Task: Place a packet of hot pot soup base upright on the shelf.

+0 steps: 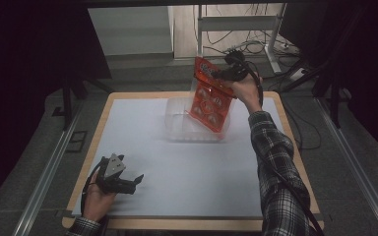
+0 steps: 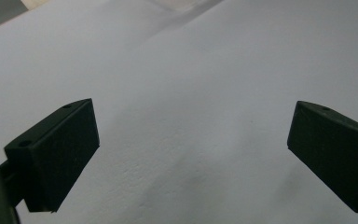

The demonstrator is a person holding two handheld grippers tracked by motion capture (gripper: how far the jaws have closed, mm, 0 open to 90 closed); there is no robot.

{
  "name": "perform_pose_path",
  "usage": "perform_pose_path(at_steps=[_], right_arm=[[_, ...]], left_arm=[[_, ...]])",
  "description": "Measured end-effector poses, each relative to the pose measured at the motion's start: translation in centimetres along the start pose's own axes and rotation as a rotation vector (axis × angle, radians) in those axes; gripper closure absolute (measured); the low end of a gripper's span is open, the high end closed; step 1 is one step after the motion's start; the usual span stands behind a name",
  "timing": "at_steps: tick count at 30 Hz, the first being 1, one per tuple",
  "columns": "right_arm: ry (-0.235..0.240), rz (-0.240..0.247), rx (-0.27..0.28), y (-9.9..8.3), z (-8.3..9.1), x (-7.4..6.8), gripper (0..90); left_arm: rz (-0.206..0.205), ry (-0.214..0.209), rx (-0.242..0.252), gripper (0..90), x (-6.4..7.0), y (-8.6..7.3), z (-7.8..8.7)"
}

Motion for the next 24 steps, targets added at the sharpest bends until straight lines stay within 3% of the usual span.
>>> perform_pose_path(at_steps=[12, 16, 19, 24], right_arm=[[-0.057, -0.054, -0.027, -0.7, -1.0, 1.2, 87.5], [-0.040, -0.076, -0.017, -0.9, -1.1, 1.7, 84.6], [-0.027, -0.094, -0.010, -0.9, -1.0, 1.9, 78.1], [-0.052, -0.090, 0.015, -0.9, -0.4, 2.2, 57.8]], left_arm=[[-0.016, 0.007, -0.014, 1.5, 0.1, 0.0, 0.0], [-0.015, 0.006, -0.014, 1.5, 0.1, 0.0, 0.0], [-0.017, 0.007, -0.015, 1.5, 0.1, 0.1, -0.1], [-0.017, 0.009, -0.016, 1.5, 0.1, 0.1, -0.1]])
Point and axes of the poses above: each handheld gripper's, and its own axes: z roughly backward along the jaws, y roughly out of its top, x roughly to its right, the point moved 1 cm from there along -z, roughly forward along the jaws, and after that the axes turned 15 degrees about -x, right-handed, at the moved point
